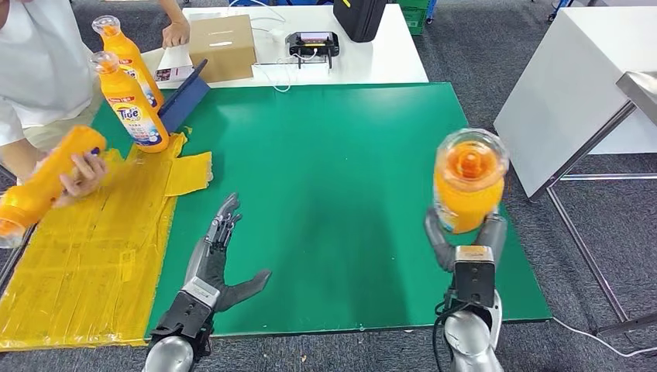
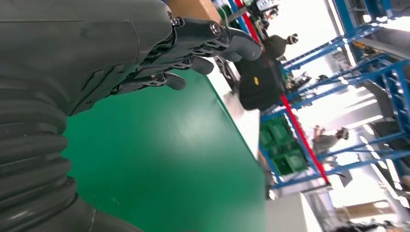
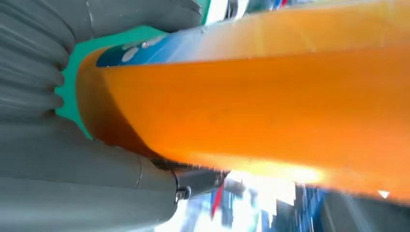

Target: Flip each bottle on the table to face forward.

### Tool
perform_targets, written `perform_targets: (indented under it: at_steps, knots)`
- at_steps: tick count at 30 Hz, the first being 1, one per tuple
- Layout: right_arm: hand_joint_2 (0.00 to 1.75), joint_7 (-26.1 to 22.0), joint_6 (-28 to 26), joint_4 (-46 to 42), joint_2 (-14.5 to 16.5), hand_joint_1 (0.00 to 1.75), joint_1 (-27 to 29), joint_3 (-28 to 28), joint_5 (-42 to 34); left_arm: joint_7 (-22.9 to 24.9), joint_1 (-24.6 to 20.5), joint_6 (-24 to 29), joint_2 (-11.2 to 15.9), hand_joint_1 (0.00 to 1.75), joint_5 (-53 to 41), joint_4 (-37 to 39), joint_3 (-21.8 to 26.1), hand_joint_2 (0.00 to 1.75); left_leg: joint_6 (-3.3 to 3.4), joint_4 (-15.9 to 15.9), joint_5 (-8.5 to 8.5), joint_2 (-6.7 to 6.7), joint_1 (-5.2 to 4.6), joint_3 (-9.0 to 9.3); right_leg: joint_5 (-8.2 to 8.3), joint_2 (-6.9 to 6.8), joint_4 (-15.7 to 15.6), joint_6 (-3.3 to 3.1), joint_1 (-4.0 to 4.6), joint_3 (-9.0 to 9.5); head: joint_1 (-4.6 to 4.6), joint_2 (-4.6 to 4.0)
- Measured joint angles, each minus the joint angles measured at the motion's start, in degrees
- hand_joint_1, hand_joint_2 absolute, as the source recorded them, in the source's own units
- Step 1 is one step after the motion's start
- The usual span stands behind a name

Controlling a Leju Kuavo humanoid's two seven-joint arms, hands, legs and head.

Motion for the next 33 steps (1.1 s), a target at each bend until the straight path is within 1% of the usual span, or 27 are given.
perform_targets:
  at_steps: [2,4,8,11,14,24,30,33]
  knots:
    - [1.75,-0.6,4.0,4.5,1.4,1.75,-1.8,2.8,-1.7,-0.1,-1.4,-0.1,0.1,0.00,1.5,0.3,-0.9,1.75,-0.03,0.0,0.03,0.03,0.03,0.00,0.01,0.00,0.0,-0.01,0.02,-0.01,0.00,0.00]
    - [1.75,-2.2,6.5,10.4,2.8,1.75,-3.5,6.2,-2.9,-0.2,-2.7,0.1,0.3,0.00,2.9,0.3,-1.9,1.75,-0.06,0.0,0.08,0.00,0.05,0.00,0.01,-0.01,0.0,-0.02,0.04,-0.01,0.00,0.00]
    - [1.75,-5.4,7.7,20.4,5.0,1.75,-6.1,14.1,-2.3,-0.3,-4.6,0.3,0.9,0.00,4.1,0.3,-3.8,1.75,-0.08,0.0,0.10,-0.02,0.07,-0.03,0.00,-0.03,0.0,-0.02,0.07,-0.02,-0.01,0.00]
    - [1.75,-6.1,7.5,24.5,5.7,1.75,-7.4,18.6,-0.6,-0.4,-5.4,0.3,1.3,0.00,4.5,0.3,-4.8,1.75,-0.07,0.0,0.09,-0.02,0.06,-0.07,0.00,-0.02,0.0,-0.02,0.05,-0.06,0.01,0.00]
    - [1.75,-6.0,7.3,26.6,6.0,1.75,-8.2,21.2,-0.3,-0.5,-5.8,0.3,1.6,0.00,4.8,0.3,-5.4,1.75,-0.07,0.0,0.08,-0.04,0.04,-0.14,-0.01,-0.03,0.0,-0.02,0.02,-0.14,0.02,0.00]
    - [1.75,-5.5,6.6,29.1,6.0,1.75,-10.4,25.5,1.2,-1.3,-6.6,0.5,2.3,0.00,5.1,0.4,-6.8,1.75,-0.07,0.0,0.08,-0.02,0.03,-0.17,0.00,-0.02,0.0,-0.01,0.02,-0.19,0.01,0.00]
    - [1.75,-5.3,4.8,29.6,6.0,1.75,-11.7,27.8,2.1,-1.8,-7.8,3.1,2.4,0.00,3.1,1.5,-7.5,1.75,-0.07,0.0,0.08,-0.02,0.03,-0.18,0.00,-0.02,0.0,-0.01,0.01,-0.19,0.01,0.00]
    - [1.75,-4.7,4.0,29.4,5.7,1.75,-11.9,28.6,2.0,-1.9,-8.1,3.5,2.4,0.00,2.6,2.2,-7.7,1.75,-0.06,0.0,0.08,-0.02,0.02,-0.18,0.00,-0.02,0.0,-0.01,0.01,-0.19,0.02,0.00]
